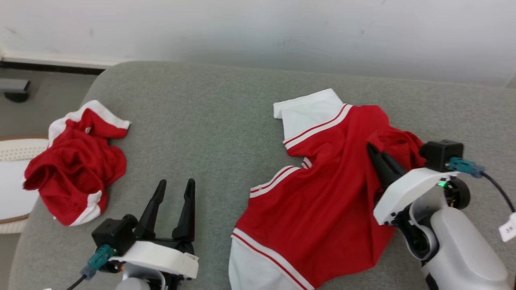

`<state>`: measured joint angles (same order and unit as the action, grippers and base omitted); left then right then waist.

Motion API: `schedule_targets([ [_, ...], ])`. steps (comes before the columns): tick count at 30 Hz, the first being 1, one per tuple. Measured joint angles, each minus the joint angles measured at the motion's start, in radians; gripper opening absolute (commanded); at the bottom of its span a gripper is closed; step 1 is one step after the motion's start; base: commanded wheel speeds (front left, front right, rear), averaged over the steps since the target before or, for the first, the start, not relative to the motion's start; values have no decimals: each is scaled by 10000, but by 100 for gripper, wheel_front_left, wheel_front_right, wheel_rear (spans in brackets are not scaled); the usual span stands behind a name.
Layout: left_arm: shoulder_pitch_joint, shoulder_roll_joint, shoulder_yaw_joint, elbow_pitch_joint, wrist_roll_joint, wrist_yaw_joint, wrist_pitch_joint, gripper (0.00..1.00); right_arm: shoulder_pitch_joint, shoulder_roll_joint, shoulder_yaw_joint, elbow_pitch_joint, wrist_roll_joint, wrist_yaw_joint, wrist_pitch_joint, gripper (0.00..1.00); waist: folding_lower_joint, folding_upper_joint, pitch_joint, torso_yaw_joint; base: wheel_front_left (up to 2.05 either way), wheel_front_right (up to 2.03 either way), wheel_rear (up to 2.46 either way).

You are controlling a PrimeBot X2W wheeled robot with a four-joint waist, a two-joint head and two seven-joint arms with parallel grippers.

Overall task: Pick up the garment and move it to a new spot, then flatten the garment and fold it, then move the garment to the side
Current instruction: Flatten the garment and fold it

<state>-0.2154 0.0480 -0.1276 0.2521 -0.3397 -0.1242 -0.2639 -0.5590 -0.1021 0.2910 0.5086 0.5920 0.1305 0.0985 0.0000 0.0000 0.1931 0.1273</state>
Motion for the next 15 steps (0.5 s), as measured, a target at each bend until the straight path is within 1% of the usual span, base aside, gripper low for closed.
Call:
schedule_targets([
  [1, -33, 4, 0, 0, -29, 13, 0, 100, -128, 65, 165, 272, 44, 0, 17, 26, 0, 0, 54, 96, 0, 0, 0],
  [2, -52, 6, -15, 6, -36, 13, 0, 100, -240, 128, 291, 566, 119, 0, 25, 96, 0, 0, 107, 188, 0, 0, 0],
  [3, -56, 6, -25, 23, -42, 13, 0, 100, -331, 176, 424, 848, 134, 0, 0, 100, 1, 0, 154, 269, 0, 0, 0],
  [5, -58, 4, -71, 50, -56, 13, 0, 100, -441, 192, 612, 1337, 111, 0, -217, 100, 0, 0, 216, 406, 0, 0, 0],
  [8, -52, 6, -36, 56, -56, 48, 0, 100, -506, 240, 924, 1628, 263, 0, -631, 100, 0, 0, 189, 445, 0, 0, 0],
  [11, -13, 4, 29, 54, -50, 63, 0, 100, -498, 157, 1269, 1511, 433, 0, -1089, 100, 0, 0, 87, 286, 0, 0, 0],
  [15, 26, 2, 102, 52, 27, 59, 0, 100, -211, -334, 1476, 899, 717, 0, -1645, 100, 0, 0, -101, -42, 0, 0, 0],
])
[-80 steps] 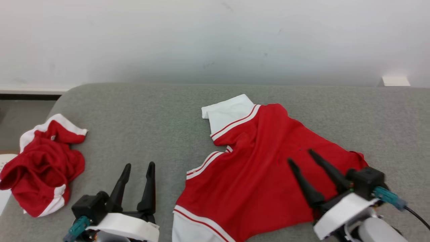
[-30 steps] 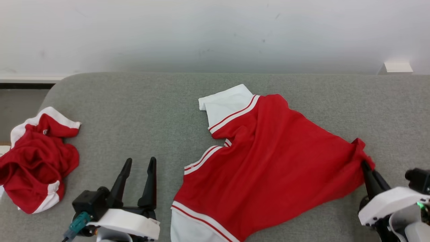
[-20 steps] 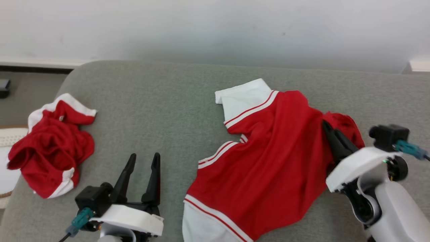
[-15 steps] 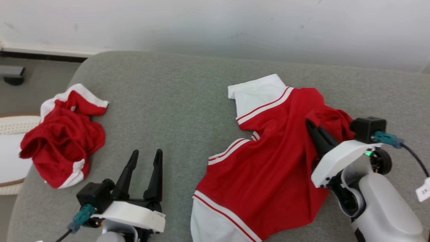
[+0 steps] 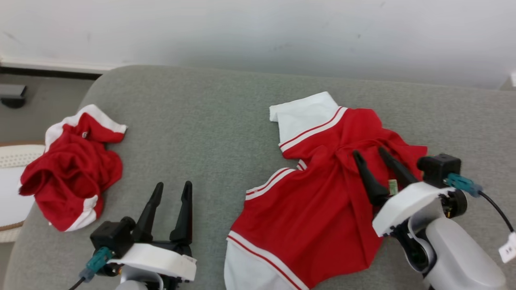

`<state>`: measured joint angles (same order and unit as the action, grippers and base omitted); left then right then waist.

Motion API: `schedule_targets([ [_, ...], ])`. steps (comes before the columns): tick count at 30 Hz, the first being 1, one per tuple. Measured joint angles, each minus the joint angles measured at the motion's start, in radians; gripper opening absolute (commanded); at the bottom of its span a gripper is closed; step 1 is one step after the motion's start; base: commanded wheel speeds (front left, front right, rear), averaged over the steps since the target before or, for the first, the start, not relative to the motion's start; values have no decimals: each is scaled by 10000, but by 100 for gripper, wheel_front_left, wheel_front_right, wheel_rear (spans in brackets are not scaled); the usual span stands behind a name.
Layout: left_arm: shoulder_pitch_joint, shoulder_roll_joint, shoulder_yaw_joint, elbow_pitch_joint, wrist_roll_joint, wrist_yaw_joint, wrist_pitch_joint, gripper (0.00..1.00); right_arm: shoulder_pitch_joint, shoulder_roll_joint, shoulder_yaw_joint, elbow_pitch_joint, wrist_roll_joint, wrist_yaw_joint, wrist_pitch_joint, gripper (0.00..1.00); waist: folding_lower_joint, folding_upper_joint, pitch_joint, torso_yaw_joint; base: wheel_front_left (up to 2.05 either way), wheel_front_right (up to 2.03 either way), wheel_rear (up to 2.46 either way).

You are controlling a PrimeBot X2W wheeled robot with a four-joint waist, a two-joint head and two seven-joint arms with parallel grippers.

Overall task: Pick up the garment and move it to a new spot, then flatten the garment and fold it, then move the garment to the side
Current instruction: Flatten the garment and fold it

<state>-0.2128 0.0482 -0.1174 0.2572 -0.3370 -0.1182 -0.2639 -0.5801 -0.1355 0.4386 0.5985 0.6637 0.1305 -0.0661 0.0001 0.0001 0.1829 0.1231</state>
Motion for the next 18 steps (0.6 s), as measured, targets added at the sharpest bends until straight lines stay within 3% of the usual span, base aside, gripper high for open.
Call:
schedule_targets([
  [7, 138, -2, -67, -17, 31, -2, 0, 100, 1038, -1078, -769, -617, -353, 0, -512, 100, -1, 0, -338, -607, 0, 0, 0],
  [18, 119, 0, -92, -8, 42, -40, 0, 100, 1794, -1030, -1486, -792, -1310, 0, 27, 100, 0, 0, -226, -567, 0, 0, 0],
])
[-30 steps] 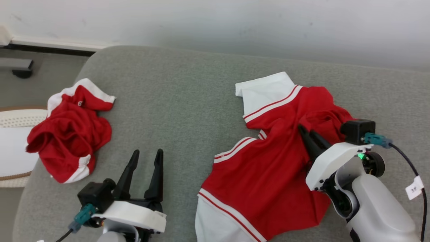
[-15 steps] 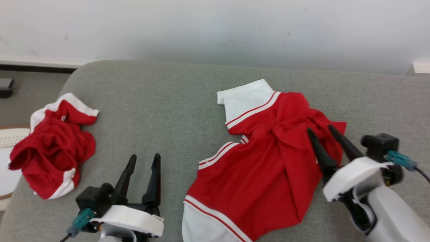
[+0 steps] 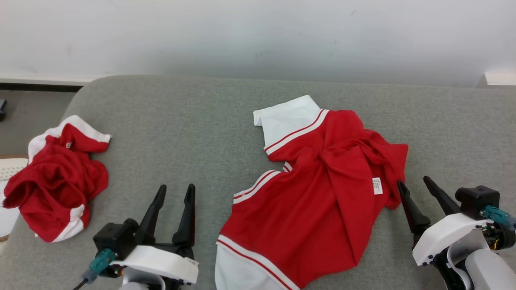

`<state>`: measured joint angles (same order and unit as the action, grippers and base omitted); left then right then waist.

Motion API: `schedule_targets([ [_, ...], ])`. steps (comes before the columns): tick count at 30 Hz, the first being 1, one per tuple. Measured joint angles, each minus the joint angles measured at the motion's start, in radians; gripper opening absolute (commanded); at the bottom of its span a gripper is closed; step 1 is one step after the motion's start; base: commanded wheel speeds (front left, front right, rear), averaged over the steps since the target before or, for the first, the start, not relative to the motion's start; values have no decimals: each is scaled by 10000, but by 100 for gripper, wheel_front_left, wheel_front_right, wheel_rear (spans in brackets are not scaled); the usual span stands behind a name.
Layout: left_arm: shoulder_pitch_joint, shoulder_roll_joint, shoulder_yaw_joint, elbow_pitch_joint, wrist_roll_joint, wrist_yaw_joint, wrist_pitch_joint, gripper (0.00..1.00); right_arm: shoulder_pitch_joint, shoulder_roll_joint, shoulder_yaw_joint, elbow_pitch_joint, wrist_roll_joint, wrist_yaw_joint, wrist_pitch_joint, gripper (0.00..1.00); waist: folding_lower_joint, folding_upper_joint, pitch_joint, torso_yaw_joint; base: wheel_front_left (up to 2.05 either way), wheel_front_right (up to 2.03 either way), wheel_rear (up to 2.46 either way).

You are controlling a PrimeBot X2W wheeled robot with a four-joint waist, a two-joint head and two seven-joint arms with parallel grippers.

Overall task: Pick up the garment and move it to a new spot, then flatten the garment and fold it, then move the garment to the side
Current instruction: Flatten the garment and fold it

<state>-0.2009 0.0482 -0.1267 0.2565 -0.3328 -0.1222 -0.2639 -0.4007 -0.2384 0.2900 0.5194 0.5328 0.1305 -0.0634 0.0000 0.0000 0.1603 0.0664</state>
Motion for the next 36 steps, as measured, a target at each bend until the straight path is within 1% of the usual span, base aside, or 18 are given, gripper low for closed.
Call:
schedule_targets([
  [2, -29, 0, -8, -4, -6, -4, 0, 100, -59, 40, -40, 196, -297, 0, 109, 100, 0, 0, 62, 109, 0, 0, 0],
  [5, -50, 0, 4, -10, -25, -4, 0, 100, -196, 161, -86, 506, -407, 0, 251, 100, 0, 0, 167, 288, 0, 0, 0],
  [10, -97, 0, 12, -12, -61, -4, 0, 100, -520, 115, -230, 1189, -671, 0, 326, 100, 0, 0, 337, 586, 0, 0, 0],
  [11, -111, 2, 12, -10, -69, -4, 0, 100, -543, 127, -257, 1317, -671, 0, 355, 73, 0, 0, 360, 636, 0, 0, 0],
  [12, -121, 2, 23, -8, -88, -4, 0, 100, -573, 123, -286, 1440, -719, 0, 353, 44, 0, 0, 376, 681, 0, 0, 0],
  [13, -122, 4, 31, -8, -92, -2, 0, 100, -637, 90, -337, 1542, -798, 0, 336, 0, 0, 0, 389, 716, 0, 0, 0],
  [17, -120, 2, 46, -12, -98, 10, 0, 100, -834, -10, -671, 1657, -815, 0, 111, 0, 0, 0, 414, 774, 0, 0, 0],
  [21, -120, 2, 59, -42, -105, 42, 0, 100, -1152, -288, -811, 1498, -813, 0, 107, 0, 0, 0, 474, 776, 0, 0, 0],
  [25, -172, 2, 35, -111, -105, 42, 0, 100, -1725, -826, -986, 1189, -782, 0, 399, 0, 0, 0, 658, 788, 0, 0, 0],
  [30, -291, 2, 12, -182, -123, 42, 0, 100, -2661, -1601, -1003, 1045, -930, 0, 1166, 0, 0, 0, 1063, 843, 0, 0, 0],
  [33, -479, 0, -71, -240, -167, 40, 0, 100, -3353, -1992, -895, 1289, -1039, 2, 1565, 0, 0, 0, 1384, 929, 0, 0, 0],
  [36, -671, 2, -125, -280, -314, 40, 0, 100, -4069, -2360, -711, 1802, -1197, 2, 1824, 0, 0, 0, 1732, 1062, 0, 0, 0],
])
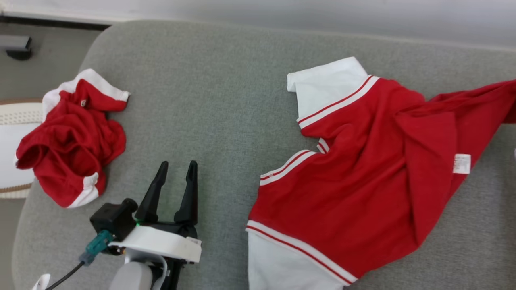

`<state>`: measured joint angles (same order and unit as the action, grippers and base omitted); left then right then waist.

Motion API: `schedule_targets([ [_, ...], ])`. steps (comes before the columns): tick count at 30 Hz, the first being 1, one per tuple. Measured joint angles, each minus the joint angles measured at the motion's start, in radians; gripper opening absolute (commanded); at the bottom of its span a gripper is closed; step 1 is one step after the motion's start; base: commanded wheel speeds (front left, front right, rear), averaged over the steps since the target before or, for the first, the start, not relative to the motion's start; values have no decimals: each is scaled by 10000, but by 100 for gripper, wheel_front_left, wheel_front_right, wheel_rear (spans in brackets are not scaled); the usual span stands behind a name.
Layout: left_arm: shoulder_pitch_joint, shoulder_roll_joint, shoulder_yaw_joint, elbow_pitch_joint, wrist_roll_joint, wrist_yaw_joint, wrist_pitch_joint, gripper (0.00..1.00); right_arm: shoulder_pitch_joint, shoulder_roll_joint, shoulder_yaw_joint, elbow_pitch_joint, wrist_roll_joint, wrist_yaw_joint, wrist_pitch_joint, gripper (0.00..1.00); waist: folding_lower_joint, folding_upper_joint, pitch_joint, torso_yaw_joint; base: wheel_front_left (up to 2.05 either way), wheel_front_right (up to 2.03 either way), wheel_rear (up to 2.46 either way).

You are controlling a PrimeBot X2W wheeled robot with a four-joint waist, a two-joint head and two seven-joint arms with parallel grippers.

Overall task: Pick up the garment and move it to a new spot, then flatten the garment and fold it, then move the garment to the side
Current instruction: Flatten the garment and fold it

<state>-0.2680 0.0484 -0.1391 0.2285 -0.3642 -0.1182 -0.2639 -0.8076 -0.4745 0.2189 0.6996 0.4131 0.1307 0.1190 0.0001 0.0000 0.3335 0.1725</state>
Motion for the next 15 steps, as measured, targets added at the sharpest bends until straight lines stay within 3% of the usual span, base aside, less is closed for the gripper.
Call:
schedule_targets([
  [1, -57, -2, -36, -6, -29, 0, 0, 100, -235, -63, 36, 255, -40, 0, 42, 13, 0, 1, 113, 52, 0, 0, 0],
  [2, -117, -2, -67, -12, -75, 0, 0, 100, -465, -136, 56, 612, -75, 2, 69, 80, 0, 0, 221, 111, 0, 0, 0],
  [3, -161, 0, -94, -8, -96, 4, 0, 100, -644, -194, 46, 1035, -98, 2, 194, 100, 1, 0, 302, 183, 0, 0, 0],
  [8, -189, 2, -96, 48, -151, 46, 0, 100, -954, -61, -19, 2178, -280, 2, -328, 100, 1, 0, 391, 449, 0, 0, 0],
  [15, -59, 0, 42, 148, -81, 58, 0, 100, -865, 472, 63, 2295, -255, 2, -1962, 100, 0, 0, -183, 206, 0, 0, 0],
])
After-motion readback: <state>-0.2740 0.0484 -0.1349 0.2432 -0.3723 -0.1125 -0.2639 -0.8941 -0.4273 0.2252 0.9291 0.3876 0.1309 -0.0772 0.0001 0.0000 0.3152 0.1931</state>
